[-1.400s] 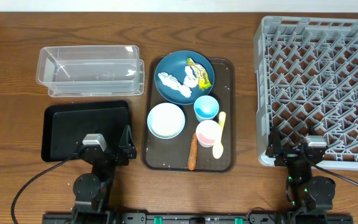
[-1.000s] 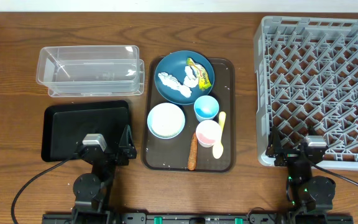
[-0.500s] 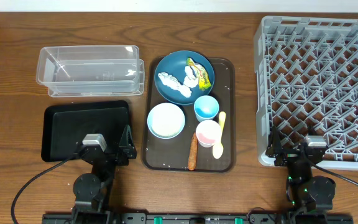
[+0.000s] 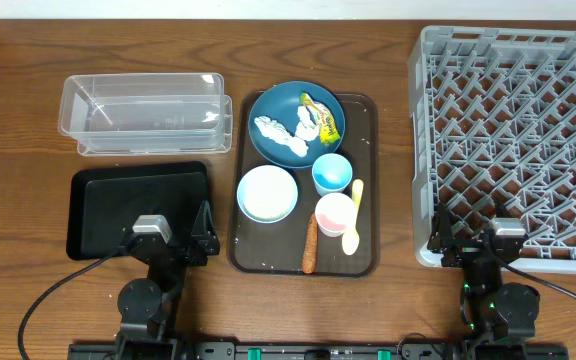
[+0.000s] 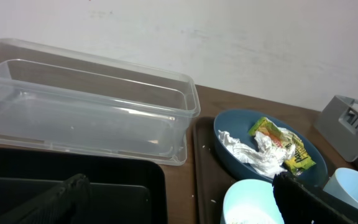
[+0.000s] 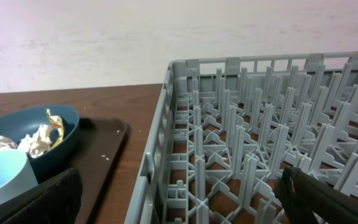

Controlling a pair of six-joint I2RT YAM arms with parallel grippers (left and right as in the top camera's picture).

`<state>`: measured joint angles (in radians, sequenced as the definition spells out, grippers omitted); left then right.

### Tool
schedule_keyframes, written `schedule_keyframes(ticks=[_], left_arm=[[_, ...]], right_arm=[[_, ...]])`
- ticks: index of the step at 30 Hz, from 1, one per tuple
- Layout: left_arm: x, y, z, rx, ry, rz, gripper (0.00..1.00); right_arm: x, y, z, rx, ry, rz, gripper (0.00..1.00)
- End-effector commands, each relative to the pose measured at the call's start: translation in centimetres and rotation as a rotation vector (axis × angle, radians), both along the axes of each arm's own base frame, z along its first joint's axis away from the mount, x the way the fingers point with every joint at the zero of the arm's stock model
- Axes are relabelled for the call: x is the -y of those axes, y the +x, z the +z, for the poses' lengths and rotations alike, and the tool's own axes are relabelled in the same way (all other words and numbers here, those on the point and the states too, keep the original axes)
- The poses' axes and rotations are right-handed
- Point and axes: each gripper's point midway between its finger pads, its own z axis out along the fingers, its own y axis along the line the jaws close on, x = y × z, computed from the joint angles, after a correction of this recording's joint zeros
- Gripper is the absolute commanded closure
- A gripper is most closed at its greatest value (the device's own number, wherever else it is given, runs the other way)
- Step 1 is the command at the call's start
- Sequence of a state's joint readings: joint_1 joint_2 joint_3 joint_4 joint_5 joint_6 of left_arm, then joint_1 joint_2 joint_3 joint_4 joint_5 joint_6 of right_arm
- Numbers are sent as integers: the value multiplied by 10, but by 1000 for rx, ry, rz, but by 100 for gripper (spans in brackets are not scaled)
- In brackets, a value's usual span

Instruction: Sort waste into correct bins and load items into the dishwasher rack

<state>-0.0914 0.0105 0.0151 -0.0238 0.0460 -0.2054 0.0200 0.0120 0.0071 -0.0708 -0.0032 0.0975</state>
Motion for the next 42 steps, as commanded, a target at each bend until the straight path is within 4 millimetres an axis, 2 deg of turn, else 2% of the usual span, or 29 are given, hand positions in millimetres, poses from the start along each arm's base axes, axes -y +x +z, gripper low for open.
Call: schedule_keyframes(ticks=[1,25,35,42], left_arm=[[-3,-1,-15,-48,12,14,5],[-3,-1,-11,-37,10,15,5],[-3,2,2,-88,15,15,5],[-1,20,24,-197,25,13,5]], right_arm=[[3,0,0,1,-9,-11,1],[5,0,4,16,2,-21,1],[17,-1,36,39,-29,-92,1],[21,13,72,-22,-90,-107,1]])
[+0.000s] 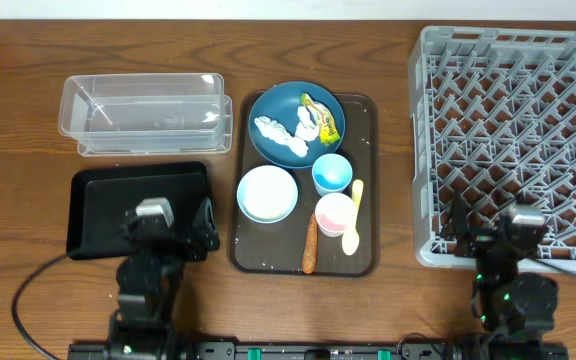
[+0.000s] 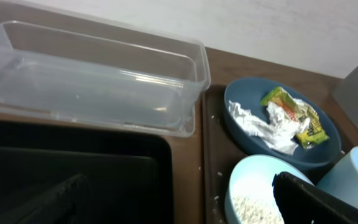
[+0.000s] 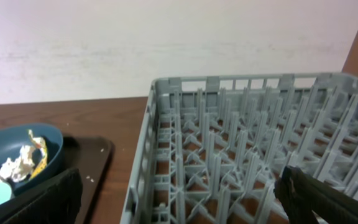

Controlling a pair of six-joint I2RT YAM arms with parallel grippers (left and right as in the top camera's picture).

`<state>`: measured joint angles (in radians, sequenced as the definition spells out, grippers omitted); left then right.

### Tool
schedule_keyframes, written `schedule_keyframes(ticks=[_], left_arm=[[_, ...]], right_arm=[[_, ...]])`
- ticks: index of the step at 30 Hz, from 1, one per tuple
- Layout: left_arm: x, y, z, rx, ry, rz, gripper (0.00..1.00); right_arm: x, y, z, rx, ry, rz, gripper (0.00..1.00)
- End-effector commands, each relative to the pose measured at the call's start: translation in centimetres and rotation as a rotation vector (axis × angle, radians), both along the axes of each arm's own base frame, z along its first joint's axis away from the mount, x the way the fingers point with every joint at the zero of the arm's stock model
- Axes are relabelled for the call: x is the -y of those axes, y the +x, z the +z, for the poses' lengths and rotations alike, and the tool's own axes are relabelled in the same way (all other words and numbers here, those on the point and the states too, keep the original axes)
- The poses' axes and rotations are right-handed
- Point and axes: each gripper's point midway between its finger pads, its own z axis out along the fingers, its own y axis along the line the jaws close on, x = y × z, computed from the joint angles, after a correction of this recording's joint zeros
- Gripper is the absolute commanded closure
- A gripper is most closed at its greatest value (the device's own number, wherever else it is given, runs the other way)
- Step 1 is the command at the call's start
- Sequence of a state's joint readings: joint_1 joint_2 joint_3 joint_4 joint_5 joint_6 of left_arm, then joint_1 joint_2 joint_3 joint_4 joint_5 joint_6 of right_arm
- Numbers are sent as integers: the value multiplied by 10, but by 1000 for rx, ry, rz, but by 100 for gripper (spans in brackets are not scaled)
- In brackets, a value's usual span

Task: Sort waste into correct bins and load items into the dishwasher rack
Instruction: 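Move the left gripper over the blue plate toward the tissue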

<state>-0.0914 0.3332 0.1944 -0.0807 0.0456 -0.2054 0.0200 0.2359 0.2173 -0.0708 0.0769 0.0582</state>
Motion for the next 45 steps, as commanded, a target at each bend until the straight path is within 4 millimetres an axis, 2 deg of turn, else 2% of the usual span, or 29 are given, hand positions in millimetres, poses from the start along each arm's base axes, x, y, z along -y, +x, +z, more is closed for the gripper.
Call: schedule_keyframes(ticks=[1,6,11,15,19,21,28,34,37,41,45], left_arm=[[-2,13,28,-20,11,12,5],[0,34,43,-186,29,8,5],[16,53,57,-332,47,-92,5],[26,50,57,-536,28,-143,5],[16,44,58,-660,70,-101,5],[9,44,57,-672,93,-70,5],[12,49,60,-647,84,-79,5],[29,88,89,-454,31,-144,5],[38,108,96,-388,33,-163,5],[58,133,91,-350,13,-187,5],[82,156,74,-373,-38,-203,5]], right_arm=[[7,10,23,-25,-44,-30,1],[7,35,33,-157,-46,-27,1],[-2,59,26,-332,-38,25,1],[-5,68,16,-501,-30,46,1],[-5,77,17,-565,-31,43,1],[-6,81,19,-562,-23,49,1],[-18,81,20,-558,1,113,1],[-18,82,21,-553,1,114,1],[-18,82,21,-553,1,114,1],[-18,81,21,-556,1,113,1],[-18,81,21,-556,1,113,1]])
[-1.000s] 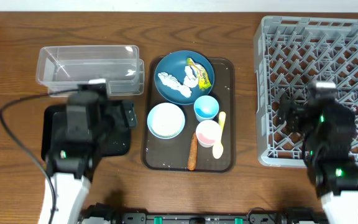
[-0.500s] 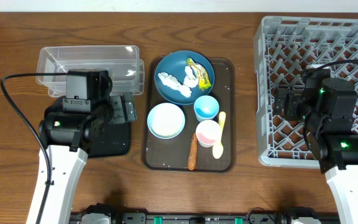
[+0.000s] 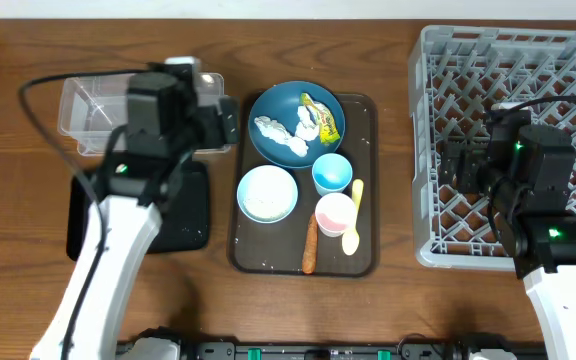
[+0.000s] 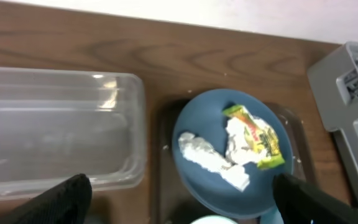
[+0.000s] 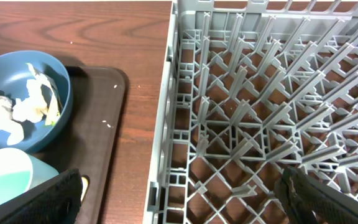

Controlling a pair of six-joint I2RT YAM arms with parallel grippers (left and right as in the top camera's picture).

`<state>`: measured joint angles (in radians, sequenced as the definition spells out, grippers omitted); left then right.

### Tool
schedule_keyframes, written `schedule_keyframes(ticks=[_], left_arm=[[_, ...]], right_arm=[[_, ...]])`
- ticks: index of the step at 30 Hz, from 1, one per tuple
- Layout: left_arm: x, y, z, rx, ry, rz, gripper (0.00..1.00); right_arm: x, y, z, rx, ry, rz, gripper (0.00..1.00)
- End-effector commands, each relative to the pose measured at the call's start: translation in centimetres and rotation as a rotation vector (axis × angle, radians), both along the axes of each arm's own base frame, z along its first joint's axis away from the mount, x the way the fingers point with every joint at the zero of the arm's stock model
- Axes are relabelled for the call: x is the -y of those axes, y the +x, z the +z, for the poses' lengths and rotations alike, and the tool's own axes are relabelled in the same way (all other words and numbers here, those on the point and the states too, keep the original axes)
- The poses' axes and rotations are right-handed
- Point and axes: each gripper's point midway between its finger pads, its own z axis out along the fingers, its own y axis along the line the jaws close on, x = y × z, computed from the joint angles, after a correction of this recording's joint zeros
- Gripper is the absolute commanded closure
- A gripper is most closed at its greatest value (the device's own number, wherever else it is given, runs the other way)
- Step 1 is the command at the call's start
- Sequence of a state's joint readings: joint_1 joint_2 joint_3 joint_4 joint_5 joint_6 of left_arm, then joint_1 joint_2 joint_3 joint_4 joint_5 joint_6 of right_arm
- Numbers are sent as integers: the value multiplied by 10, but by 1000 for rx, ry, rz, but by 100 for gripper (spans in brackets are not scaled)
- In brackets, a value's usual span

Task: Sort waste into correct bins and load items into the dishwasher rack
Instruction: 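Move the left gripper over the blue plate toward the tissue, then lower the left gripper and grasp the crumpled white tissue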

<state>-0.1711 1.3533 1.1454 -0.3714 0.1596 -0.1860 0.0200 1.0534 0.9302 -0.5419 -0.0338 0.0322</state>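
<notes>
A brown tray [image 3: 366, 120] carries a blue plate [image 3: 273, 105] with crumpled white tissue [image 3: 280, 135] and a yellow-green wrapper [image 3: 320, 118]. Also on it are a white bowl [image 3: 267, 193], a blue cup [image 3: 332, 173], a pink cup [image 3: 334, 213], a yellow spoon [image 3: 353, 225] and a brown sausage [image 3: 310, 243]. My left gripper [image 4: 185, 208] hangs open and empty over the right end of the clear bin [image 3: 93, 115], beside the plate [image 4: 197, 180]. My right gripper [image 5: 182, 202] is open and empty over the left side of the grey rack [image 3: 528, 60].
A black bin [image 3: 183, 215] lies in front of the clear bin, partly hidden under my left arm. The rack's left wall [image 5: 163, 124] stands close to the tray's right rim [image 5: 114, 118]. Bare wood runs along the table's front.
Both arms have risen and moved away from the table's front edge. The left one is now over the clear bin's right end, the right one over the rack's left side. Both stay open.
At first both grippers sat low at the front edge, the left by the black bin, the right by the rack's near corner. Then each stood slightly higher. Now both hang high and further back, and nothing on the tray has moved.
</notes>
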Motion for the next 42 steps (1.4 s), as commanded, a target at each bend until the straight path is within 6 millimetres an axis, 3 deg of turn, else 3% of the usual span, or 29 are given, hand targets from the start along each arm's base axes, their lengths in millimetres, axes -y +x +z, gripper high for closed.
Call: schedule_keyframes(ticks=[1,7,15,32,37,42], left_arm=[[24,17,-9,-35,-54,-12,5],[68,37,-40,-120,-41,-85,6],[103,34,-96,-246,-27,-128,10],[109,38,-188,-447,-75,-1,16],[109,39,-202,-462,-72,3,17],[110,41,-202,-452,-75,2,29]], right_arm=[[3,2,9,20,-3,0,1],[3,2,8,19,-3,0,1],[3,2,8,18,-3,0,1],[3,2,2,-7,-3,0,1],[3,1,1,-11,-3,0,1],[3,1,1,-12,-3,0,1]])
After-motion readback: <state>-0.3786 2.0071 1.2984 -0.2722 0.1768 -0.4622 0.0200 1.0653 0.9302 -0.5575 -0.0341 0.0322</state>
